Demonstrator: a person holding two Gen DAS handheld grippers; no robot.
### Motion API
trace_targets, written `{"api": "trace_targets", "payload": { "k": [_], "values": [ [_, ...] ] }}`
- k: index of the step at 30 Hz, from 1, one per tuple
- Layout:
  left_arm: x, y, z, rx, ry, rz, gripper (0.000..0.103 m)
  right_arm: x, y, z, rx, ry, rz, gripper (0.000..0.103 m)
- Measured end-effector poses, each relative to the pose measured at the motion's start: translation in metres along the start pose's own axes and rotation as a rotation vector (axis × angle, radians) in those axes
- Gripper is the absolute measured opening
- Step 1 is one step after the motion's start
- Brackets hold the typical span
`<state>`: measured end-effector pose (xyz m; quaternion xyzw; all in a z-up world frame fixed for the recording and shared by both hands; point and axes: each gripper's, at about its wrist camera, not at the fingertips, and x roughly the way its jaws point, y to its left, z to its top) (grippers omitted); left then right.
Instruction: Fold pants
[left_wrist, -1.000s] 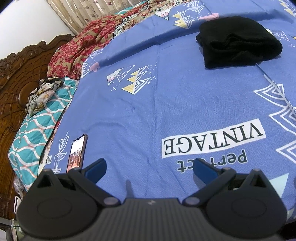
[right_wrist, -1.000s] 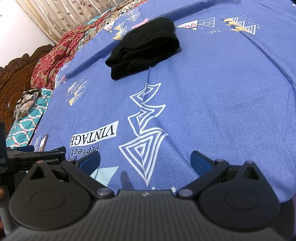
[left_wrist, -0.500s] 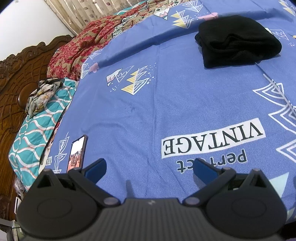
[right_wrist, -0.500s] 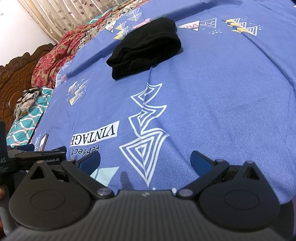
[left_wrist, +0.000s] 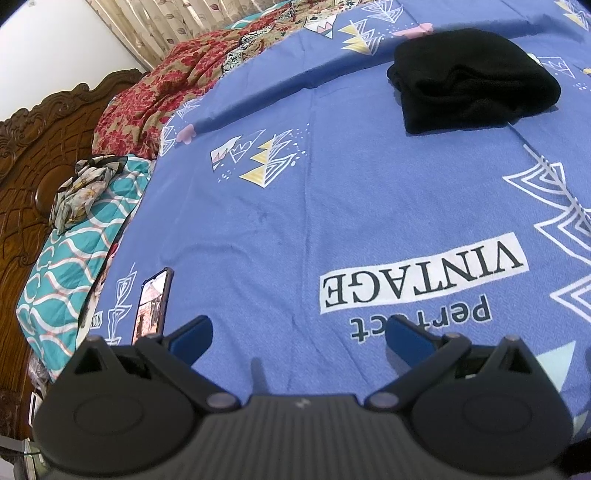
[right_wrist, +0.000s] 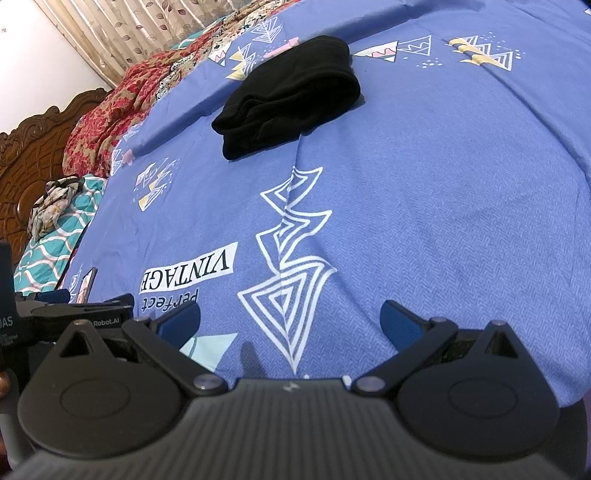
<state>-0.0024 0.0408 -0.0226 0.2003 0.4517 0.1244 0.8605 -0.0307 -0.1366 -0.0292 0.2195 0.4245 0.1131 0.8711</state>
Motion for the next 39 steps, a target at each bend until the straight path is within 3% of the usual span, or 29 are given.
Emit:
{"api": "trace_targets", "payload": {
  "k": [39],
  "values": [
    [-0.0044,-0.0008,-0.0037,0.012,0.0,-0.07,0.103,-0.0045,-0.0028,0.0027,0.008,-0.02,-0.013,0.103]
  ]
}}
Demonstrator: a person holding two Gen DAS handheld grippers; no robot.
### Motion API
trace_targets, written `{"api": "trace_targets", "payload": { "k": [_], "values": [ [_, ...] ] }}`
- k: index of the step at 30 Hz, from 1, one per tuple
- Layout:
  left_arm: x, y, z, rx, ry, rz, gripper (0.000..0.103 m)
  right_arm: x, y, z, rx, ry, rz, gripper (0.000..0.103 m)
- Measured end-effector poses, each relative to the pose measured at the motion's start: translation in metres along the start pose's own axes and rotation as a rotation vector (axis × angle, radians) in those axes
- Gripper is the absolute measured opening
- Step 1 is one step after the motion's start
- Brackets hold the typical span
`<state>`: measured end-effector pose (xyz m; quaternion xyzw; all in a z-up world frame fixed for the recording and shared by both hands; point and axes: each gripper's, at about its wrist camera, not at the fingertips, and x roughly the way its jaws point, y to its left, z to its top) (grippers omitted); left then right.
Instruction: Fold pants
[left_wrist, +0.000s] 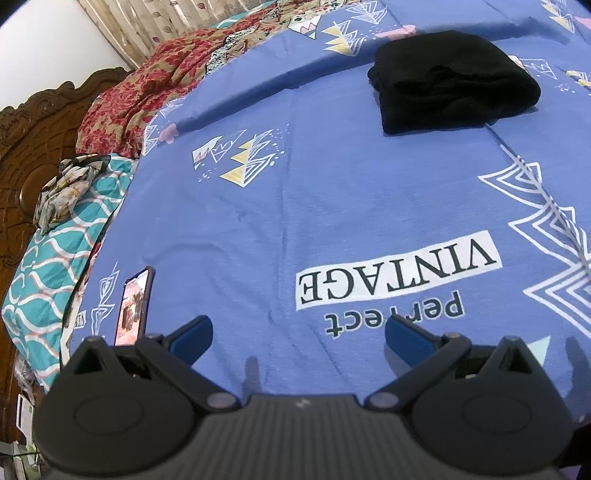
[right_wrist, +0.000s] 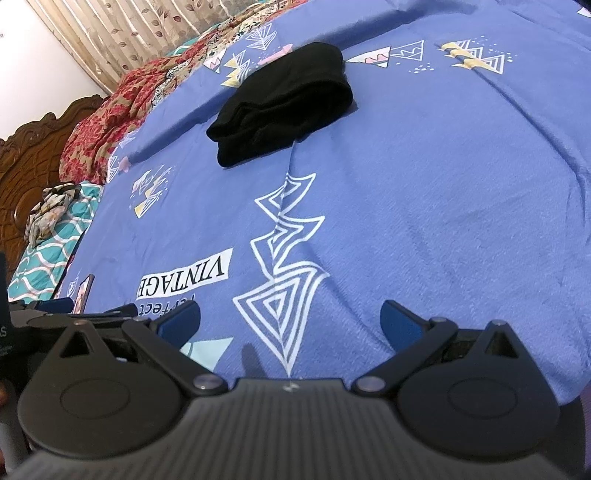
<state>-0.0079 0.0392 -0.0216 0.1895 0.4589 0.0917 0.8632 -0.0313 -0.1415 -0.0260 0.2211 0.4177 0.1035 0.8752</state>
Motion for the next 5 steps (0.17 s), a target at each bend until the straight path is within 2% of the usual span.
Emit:
{"api": "trace_targets", "payload": {
  "k": [5],
  "values": [
    [-0.0055,0.0027,0.0016,-0.021,-0.012,-0.064,0.103,-0.0006,0.0007,-0.0002,-0.006,-0.005,0.001,0.103]
  ]
}}
